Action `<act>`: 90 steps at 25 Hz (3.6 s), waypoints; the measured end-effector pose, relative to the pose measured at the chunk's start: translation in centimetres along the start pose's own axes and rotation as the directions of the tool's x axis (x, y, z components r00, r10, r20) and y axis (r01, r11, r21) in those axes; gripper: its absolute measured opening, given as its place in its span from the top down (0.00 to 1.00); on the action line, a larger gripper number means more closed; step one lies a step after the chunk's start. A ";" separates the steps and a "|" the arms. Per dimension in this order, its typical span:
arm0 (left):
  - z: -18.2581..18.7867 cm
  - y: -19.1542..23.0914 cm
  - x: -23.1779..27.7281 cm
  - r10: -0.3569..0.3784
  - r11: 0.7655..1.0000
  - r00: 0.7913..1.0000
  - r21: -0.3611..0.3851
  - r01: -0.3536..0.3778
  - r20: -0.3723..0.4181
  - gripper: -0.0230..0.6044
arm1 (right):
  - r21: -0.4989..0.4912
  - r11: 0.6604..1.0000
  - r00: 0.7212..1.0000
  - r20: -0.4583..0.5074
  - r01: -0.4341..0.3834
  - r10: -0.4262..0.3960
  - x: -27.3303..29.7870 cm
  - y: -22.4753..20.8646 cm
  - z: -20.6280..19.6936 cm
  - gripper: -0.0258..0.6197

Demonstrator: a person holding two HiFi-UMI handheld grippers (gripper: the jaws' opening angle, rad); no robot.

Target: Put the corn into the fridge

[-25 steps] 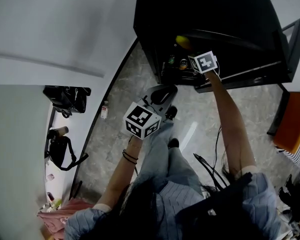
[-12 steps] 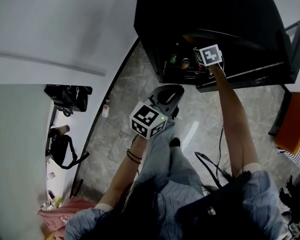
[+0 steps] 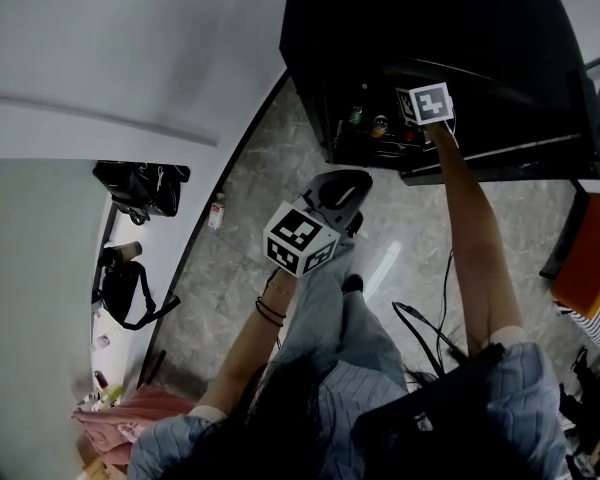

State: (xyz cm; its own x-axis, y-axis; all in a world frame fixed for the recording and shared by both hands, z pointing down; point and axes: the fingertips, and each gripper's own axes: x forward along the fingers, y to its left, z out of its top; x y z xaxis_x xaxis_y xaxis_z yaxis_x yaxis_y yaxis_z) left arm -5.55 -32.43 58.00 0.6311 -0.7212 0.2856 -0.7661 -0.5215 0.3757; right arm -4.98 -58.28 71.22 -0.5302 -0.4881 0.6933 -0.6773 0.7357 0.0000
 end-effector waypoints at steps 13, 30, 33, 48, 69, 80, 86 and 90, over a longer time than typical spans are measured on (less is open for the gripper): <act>-0.6 0.4 -0.1 0.010 1.000 1.000 -0.016 -0.010 -0.010 0.95 | 0.073 0.997 1.000 0.022 -0.005 0.004 -0.2 -0.4 0.1 0.57; 0.7 0.7 -1.4 0.031 0.999 0.999 -0.036 -0.031 0.013 0.95 | 0.107 0.994 0.999 0.025 -0.024 0.021 -2.4 -0.1 0.3 0.53; 1.0 1.2 -2.0 0.050 0.998 0.999 -0.045 -0.049 0.021 0.95 | 0.079 0.997 0.998 0.056 -0.002 -0.002 -3.5 -0.4 1.1 0.53; 3.6 -0.7 -5.4 0.057 0.998 0.998 -0.037 -0.056 0.031 0.95 | 0.160 0.987 0.973 0.229 -0.015 -0.022 -12.8 2.2 3.4 0.55; 6.8 -6.4 -11.9 0.084 0.996 0.994 0.005 -0.084 0.067 0.95 | 0.152 0.980 0.935 0.349 -0.126 0.066 -26.8 10.0 5.7 0.61; 8.3 -9.9 -14.7 0.093 0.995 0.989 0.034 -0.097 0.113 0.95 | 0.190 0.969 0.918 0.390 -0.159 0.074 -34.1 13.8 3.3 0.64; 8.8 -13.1 -14.8 0.067 0.996 0.988 0.051 -0.075 0.140 0.95 | 0.251 0.952 0.899 0.434 -0.178 0.054 -37.8 15.7 1.8 0.68; 8.7 -15.9 -15.0 0.038 0.996 0.988 0.070 -0.049 0.149 0.95 | 0.254 0.951 0.882 0.470 -0.177 0.039 -40.6 17.5 1.1 0.68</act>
State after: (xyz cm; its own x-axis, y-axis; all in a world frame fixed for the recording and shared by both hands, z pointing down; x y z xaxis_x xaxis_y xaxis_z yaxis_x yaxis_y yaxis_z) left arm -3.89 -17.33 40.10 0.5764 -0.8002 0.1655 -0.8027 -0.5165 0.2983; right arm 4.16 -26.11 42.29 -0.7336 -0.6227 0.2722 -0.6795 0.6667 -0.3062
